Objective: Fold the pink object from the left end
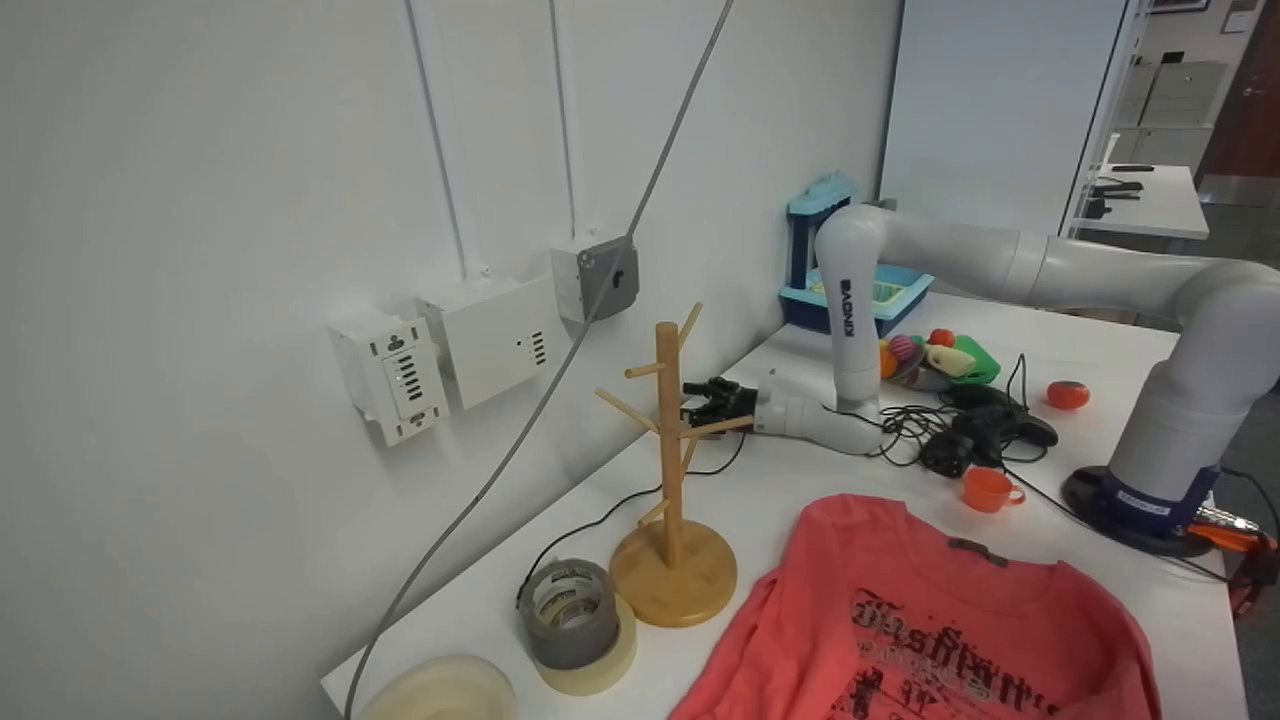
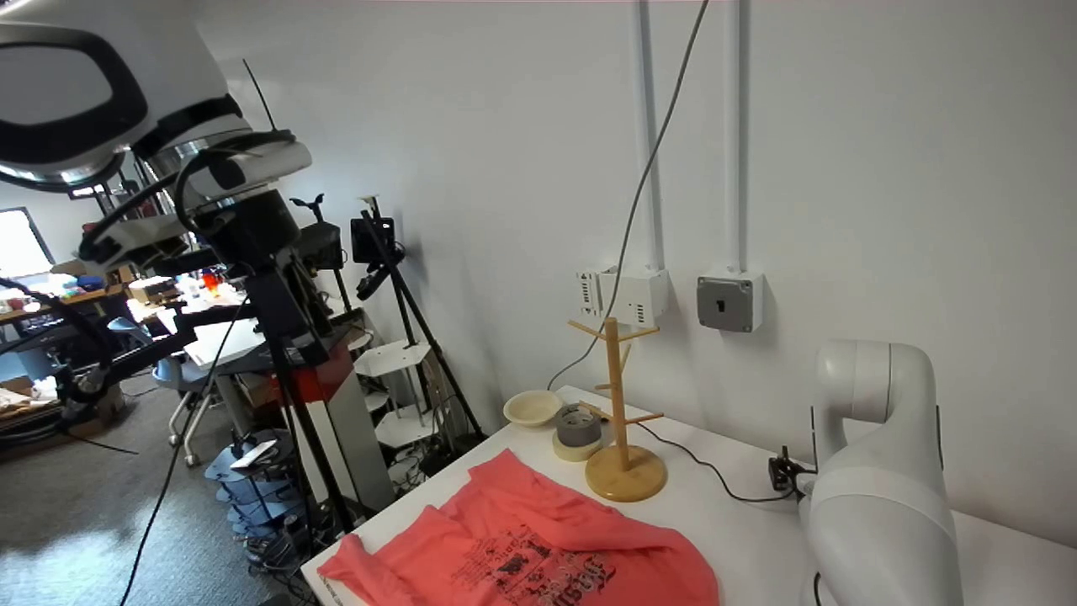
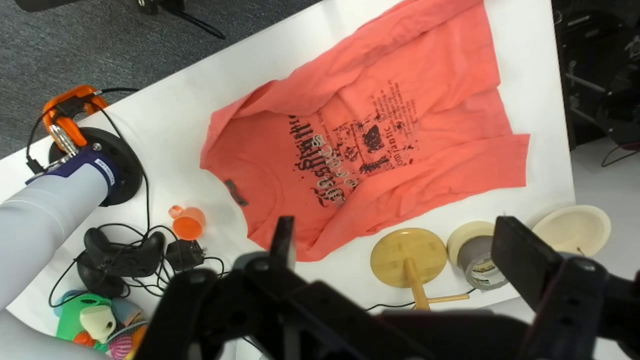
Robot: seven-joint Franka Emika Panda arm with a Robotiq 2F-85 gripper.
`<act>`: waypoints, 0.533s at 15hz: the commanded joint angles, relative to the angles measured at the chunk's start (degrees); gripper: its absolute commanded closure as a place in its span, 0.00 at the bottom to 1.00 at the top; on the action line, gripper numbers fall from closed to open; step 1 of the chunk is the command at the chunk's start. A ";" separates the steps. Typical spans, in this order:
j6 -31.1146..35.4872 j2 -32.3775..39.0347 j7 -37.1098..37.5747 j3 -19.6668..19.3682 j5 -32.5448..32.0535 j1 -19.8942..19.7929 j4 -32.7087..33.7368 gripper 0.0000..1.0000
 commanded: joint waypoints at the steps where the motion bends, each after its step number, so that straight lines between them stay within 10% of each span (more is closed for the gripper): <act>1: -1.66 0.33 0.66 -0.17 0.41 0.12 0.67 0.00; 8: -0.33 0.47 0.38 -0.09 -0.10 0.08 0.07 0.00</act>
